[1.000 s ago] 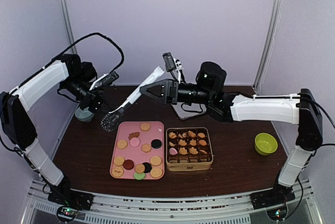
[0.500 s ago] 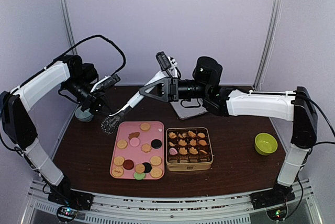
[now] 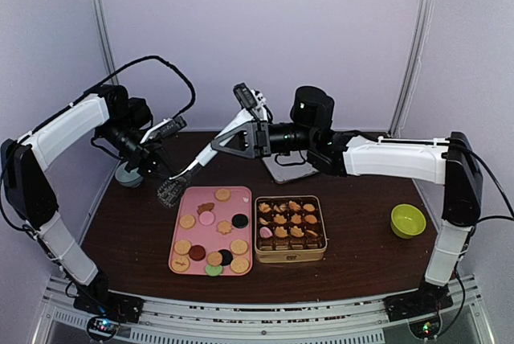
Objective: Pack the cookies
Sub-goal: Pass from the left arm to the right
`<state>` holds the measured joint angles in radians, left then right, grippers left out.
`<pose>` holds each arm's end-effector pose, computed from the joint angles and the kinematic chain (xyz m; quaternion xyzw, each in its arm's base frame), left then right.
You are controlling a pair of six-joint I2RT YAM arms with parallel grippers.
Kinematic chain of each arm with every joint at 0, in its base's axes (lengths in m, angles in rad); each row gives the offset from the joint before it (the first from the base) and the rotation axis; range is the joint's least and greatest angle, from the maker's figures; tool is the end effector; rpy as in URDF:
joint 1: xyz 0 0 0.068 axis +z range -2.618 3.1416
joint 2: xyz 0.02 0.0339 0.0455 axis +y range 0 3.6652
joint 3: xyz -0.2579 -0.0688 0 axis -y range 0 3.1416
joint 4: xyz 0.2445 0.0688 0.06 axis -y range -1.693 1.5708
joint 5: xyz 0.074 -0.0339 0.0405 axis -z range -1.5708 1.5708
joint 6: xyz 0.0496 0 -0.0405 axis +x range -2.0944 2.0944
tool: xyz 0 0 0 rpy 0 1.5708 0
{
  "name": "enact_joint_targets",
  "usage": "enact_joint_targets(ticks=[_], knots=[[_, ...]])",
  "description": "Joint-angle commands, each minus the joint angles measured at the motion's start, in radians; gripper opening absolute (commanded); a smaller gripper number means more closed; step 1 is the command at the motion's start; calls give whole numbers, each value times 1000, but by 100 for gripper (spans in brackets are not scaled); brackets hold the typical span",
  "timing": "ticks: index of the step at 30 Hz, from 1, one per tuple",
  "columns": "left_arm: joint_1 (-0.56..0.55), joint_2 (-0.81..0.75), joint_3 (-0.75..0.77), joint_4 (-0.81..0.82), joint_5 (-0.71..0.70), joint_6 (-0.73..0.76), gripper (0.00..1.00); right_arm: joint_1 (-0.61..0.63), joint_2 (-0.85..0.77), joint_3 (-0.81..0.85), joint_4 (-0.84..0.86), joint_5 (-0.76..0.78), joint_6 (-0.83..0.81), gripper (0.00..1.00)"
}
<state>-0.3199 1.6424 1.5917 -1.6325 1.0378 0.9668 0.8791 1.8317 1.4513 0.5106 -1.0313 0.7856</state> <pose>0.2472 -0.1269 0.3197 0.4978 0.7104 -0.4850 0.1111 0.2443 0.3618 0.3405 -0.3970 0.5559 0.7025 0.1996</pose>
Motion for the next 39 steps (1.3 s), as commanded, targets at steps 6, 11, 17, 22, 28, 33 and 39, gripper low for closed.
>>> enact_joint_targets(ticks=[6,11,17,22,28,33,39], knots=[[-13,7,-23,116,-70,-108,8,10,-20,-35,205,28,96,43],[-13,0,-12,179,-171,-197,26,19,-44,-70,161,82,53,38],[-3,-55,-44,321,-414,-356,51,49,-132,-108,-208,227,-229,38],[63,-105,-49,434,-597,-460,58,120,-188,-124,-459,497,-427,37],[144,-159,-61,515,-708,-513,79,188,-197,-173,-489,727,-484,35],[198,-187,-84,576,-791,-564,96,236,-177,-173,-497,937,-531,35],[222,-233,-133,677,-998,-629,98,289,-122,-154,-490,1127,-576,35]])
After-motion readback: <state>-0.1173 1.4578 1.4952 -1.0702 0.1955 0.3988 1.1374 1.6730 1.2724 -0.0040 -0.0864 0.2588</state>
